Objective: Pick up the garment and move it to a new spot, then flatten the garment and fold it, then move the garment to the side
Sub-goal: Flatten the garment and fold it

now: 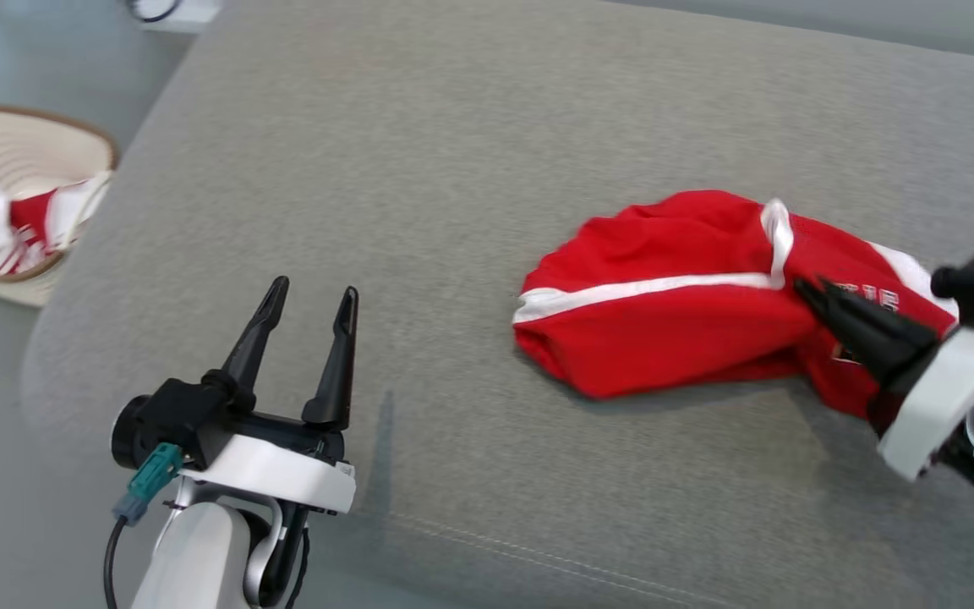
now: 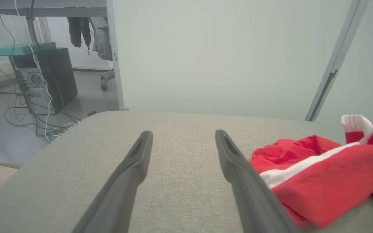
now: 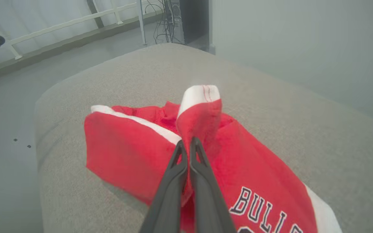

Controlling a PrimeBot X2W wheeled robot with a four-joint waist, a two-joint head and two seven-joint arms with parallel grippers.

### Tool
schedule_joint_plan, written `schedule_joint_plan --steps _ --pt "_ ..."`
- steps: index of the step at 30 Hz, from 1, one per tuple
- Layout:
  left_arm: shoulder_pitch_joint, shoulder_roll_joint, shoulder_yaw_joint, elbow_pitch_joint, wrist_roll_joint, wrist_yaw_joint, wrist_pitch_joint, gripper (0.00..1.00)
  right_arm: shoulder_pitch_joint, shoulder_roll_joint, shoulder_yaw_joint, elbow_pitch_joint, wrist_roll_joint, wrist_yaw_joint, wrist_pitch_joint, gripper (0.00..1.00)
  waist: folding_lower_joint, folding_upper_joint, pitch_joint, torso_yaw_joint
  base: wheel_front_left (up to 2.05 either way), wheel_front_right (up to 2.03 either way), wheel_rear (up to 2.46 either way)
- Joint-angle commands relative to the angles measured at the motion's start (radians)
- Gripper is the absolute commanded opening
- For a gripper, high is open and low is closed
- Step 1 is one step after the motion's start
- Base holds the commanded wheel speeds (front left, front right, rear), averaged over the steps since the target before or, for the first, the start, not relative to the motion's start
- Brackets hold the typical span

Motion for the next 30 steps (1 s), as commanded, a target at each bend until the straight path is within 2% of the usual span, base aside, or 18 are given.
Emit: schedule_joint_plan --steps 1,6,12,13,14,15,16,20,24,28,30 --pt "-0.031 0.021 0.043 -0.023 0.011 -0.002 -0.010 1.00 0.068 -0.019 -0.032 -0.022 -0.008 0.000 -0.024 0.00 0.0000 0.0000 -0.008 -0.087 0.00 0.00 0.00" --pt "-0.026 0.048 0.081 -0.019 0.023 -0.006 -0.010 1.00 0.251 0.037 -0.186 -0.009 -0.053 0.000 -0.047 0.00 0.0000 0.0000 -0.009 -0.192 0.00 0.00 0.00" --pt "-0.015 0.063 0.101 -0.022 0.036 -0.006 -0.010 1.00 0.431 0.190 -0.459 0.015 -0.137 0.000 -0.049 0.00 0.0000 0.0000 -0.005 -0.280 0.00 0.00 0.00" --pt "-0.015 0.063 0.101 -0.023 0.039 -0.005 -0.010 1.00 0.455 0.212 -0.484 0.026 -0.149 0.000 -0.049 0.16 0.0000 0.0000 -0.003 -0.289 0.00 0.00 0.00" --pt "-0.015 0.065 0.101 -0.023 0.041 -0.005 -0.010 1.00 0.475 0.234 -0.506 0.037 -0.153 0.000 -0.049 0.44 0.0000 0.0000 -0.001 -0.296 0.00 0.00 0.00" --pt "-0.015 0.066 0.101 -0.023 0.042 -0.005 -0.010 1.00 0.492 0.260 -0.536 0.047 -0.147 0.000 -0.049 0.90 0.0000 0.0000 0.000 -0.303 0.00 0.00 0.00" --pt "-0.016 0.066 0.101 -0.022 0.043 -0.005 -0.010 1.00 0.514 0.288 -0.576 0.067 -0.132 0.000 -0.049 1.00 0.0000 0.0000 0.000 -0.306 0.00 0.00 0.00" --pt "-0.013 0.071 0.106 -0.014 0.041 -0.003 -0.010 1.00 0.586 0.357 -0.671 0.087 -0.153 0.000 -0.049 1.00 0.0000 0.0000 -0.008 -0.320 0.00 0.00 0.00" --pt "0.007 0.078 0.120 -0.013 0.038 0.007 -0.010 1.00 0.669 0.403 -0.779 0.044 -0.181 0.000 -0.049 1.00 0.0000 0.0000 -0.028 -0.339 0.00 0.00 0.00" --pt "0.055 0.089 0.138 -0.028 0.037 0.029 -0.009 1.00 0.740 0.433 -0.948 -0.049 -0.304 0.000 -0.049 1.00 0.0000 0.0000 -0.069 -0.365 0.00 0.00 0.00" --pt "0.071 0.093 0.141 -0.038 0.039 0.037 -0.006 1.00 0.743 0.435 -0.979 -0.066 -0.355 0.000 -0.049 1.00 0.0000 0.0000 -0.085 -0.366 0.00 0.00 0.00"
